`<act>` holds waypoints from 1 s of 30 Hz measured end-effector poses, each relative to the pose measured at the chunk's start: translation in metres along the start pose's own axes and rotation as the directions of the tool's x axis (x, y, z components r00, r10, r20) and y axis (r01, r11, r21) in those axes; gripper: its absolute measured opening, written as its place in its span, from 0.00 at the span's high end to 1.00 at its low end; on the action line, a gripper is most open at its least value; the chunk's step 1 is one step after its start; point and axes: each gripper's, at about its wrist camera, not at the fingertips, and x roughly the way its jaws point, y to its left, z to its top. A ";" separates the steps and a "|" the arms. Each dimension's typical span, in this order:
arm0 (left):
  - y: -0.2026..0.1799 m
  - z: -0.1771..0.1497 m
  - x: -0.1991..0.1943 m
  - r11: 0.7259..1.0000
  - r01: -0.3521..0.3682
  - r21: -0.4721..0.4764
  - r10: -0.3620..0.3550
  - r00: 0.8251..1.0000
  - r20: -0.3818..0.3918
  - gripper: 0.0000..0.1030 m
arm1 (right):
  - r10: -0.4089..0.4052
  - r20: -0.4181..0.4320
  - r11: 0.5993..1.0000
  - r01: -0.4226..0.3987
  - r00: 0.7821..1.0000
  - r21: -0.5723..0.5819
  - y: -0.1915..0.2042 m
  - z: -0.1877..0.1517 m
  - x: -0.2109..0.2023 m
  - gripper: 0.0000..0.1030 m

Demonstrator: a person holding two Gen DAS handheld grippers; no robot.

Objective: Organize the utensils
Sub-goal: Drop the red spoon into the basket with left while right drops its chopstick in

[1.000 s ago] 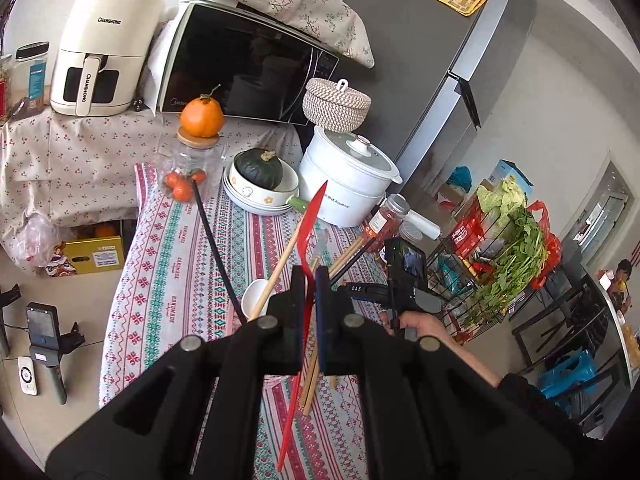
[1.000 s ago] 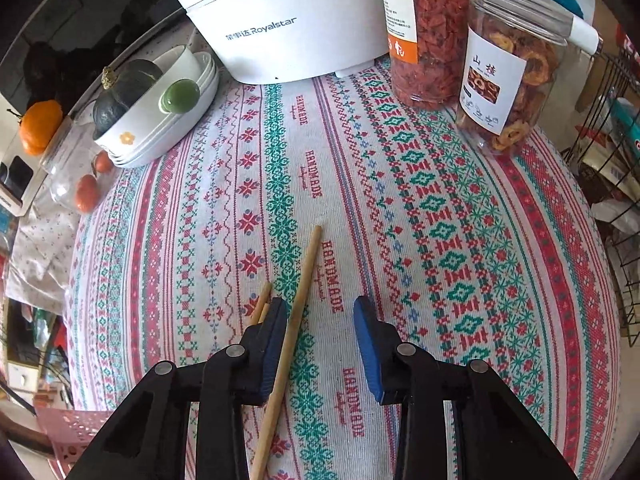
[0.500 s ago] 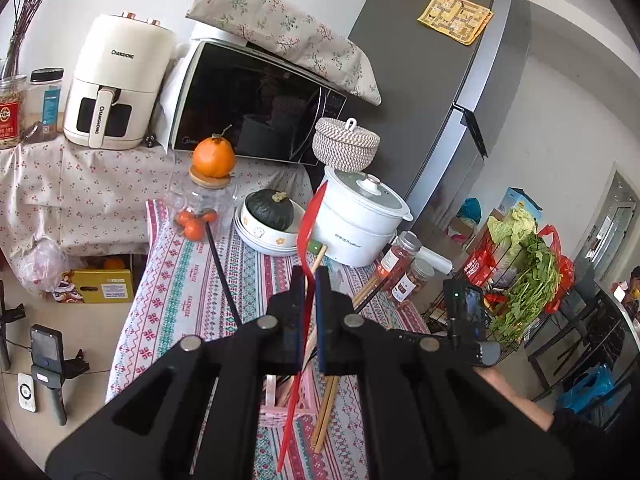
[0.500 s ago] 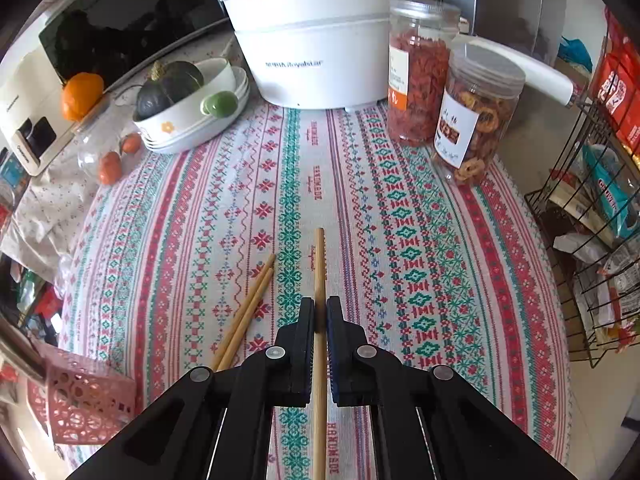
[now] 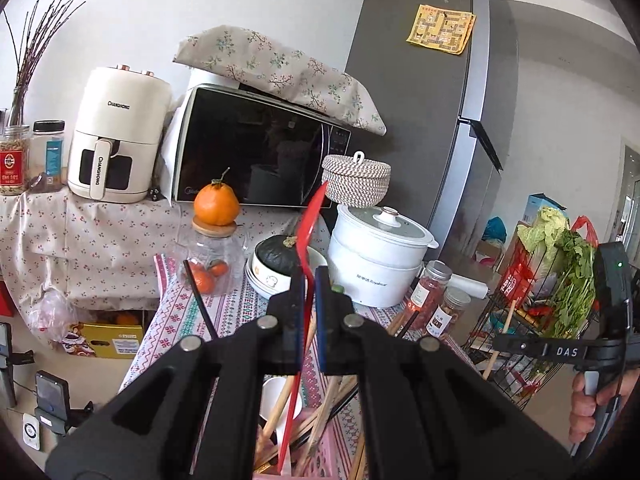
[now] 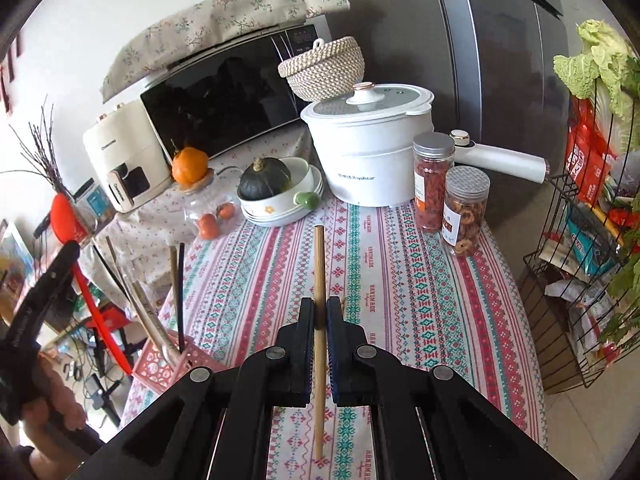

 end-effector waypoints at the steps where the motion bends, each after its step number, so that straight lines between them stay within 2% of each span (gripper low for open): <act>1: 0.002 -0.002 0.002 1.000 -0.007 -0.002 0.007 1.000 -0.001 0.95 | 0.005 0.007 1.000 -0.005 1.000 0.002 -0.001 0.001 -0.003 0.94; 8: 0.013 -0.019 0.015 0.998 -0.040 -0.044 0.037 0.998 -0.058 0.95 | 0.014 0.027 1.000 -0.014 1.000 0.007 -0.003 0.002 -0.008 0.94; 12: 0.018 -0.025 0.016 0.997 -0.057 -0.061 0.048 0.990 -0.135 0.92 | 0.035 0.042 0.999 -0.034 0.999 -0.010 0.006 0.002 -0.015 0.94; 16: 0.022 -0.024 0.005 0.995 -0.068 -0.079 0.050 0.977 -0.209 0.81 | 0.077 0.082 0.996 -0.073 0.994 -0.050 0.024 0.005 -0.032 0.94; 20: 0.020 -0.014 -0.010 0.995 -0.087 -0.052 0.071 0.962 -0.264 0.62 | 0.142 0.133 0.988 -0.133 0.981 -0.075 0.045 0.010 -0.052 0.94; 24: 0.018 -0.009 -0.023 0.994 -0.105 -0.005 0.097 0.936 -0.339 0.44 | 0.212 0.195 0.976 -0.198 0.958 -0.087 0.066 0.015 -0.068 0.94; 25: 0.020 -0.010 -0.026 0.993 -0.117 0.004 0.111 0.925 -0.364 0.38 | 0.230 0.208 0.972 -0.216 0.951 -0.089 0.072 0.016 -0.071 0.94; 27: 0.025 -0.013 -0.029 0.988 -0.152 0.011 0.143 0.896 -0.420 0.32 | 0.258 0.234 0.966 -0.242 0.937 -0.095 0.083 0.018 -0.074 0.94; 30: 0.035 -0.023 -0.024 0.979 -0.203 0.000 0.173 0.834 -0.524 0.29 | 0.293 0.258 0.956 -0.274 0.921 -0.107 0.098 0.018 -0.072 0.94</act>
